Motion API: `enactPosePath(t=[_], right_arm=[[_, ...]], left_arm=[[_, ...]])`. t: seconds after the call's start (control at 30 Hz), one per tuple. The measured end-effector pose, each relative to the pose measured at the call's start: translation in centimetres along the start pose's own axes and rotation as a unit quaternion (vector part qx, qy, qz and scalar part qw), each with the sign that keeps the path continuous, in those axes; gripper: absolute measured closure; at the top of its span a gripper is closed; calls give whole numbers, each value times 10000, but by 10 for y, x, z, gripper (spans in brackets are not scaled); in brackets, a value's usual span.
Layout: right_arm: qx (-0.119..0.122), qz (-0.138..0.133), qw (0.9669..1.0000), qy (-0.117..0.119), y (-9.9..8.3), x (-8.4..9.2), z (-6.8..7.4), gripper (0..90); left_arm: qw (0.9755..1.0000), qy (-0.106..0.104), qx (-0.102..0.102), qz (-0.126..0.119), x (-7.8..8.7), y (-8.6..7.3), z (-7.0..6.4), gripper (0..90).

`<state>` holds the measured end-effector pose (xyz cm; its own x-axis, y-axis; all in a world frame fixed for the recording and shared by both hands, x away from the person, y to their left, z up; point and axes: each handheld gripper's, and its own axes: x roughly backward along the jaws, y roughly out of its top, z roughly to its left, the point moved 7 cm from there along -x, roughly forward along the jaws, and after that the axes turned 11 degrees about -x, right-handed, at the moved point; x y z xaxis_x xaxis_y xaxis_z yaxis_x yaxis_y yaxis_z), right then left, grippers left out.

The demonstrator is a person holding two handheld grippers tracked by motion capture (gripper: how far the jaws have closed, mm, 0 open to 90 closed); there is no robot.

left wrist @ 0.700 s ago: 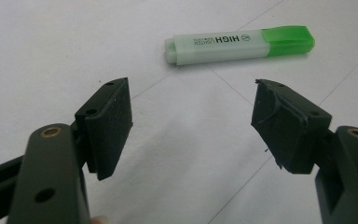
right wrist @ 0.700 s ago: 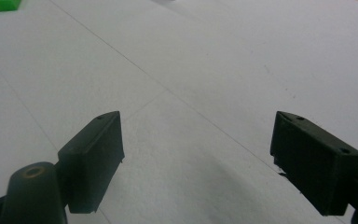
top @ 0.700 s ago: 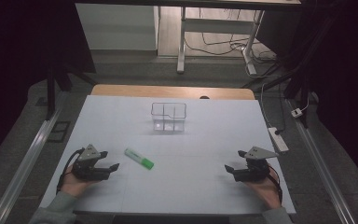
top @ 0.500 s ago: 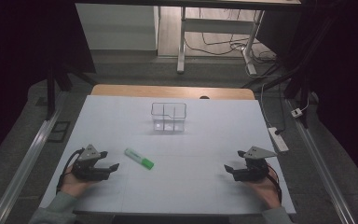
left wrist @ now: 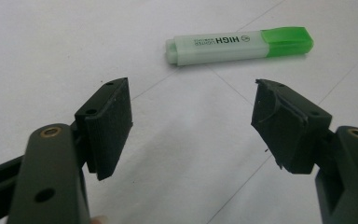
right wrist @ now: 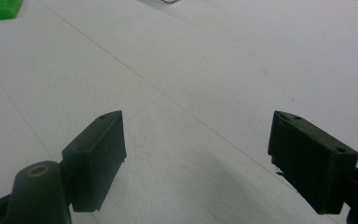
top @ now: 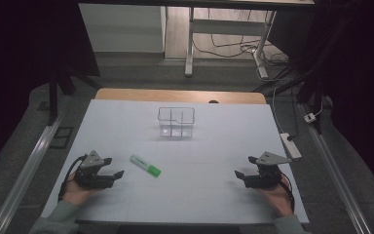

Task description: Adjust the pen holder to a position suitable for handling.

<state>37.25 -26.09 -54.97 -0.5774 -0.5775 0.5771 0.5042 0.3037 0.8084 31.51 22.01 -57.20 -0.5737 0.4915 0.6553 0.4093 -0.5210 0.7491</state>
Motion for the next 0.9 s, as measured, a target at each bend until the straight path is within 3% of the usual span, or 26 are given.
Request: enactPosePath(t=[0.37,0.8,0.9], right_arm=[[-4,10,10000,30,-1,2,3,201],[52,31,9999,133,-1,1,5,209],[46,62,9999,145,-2,1,6,209]], left_arm=[[9999,-61,-85,-28,1,3,-2,286],[9972,-422,-609,77,6,18,-8,299],[9962,-418,-742,158,5,22,-7,299]])
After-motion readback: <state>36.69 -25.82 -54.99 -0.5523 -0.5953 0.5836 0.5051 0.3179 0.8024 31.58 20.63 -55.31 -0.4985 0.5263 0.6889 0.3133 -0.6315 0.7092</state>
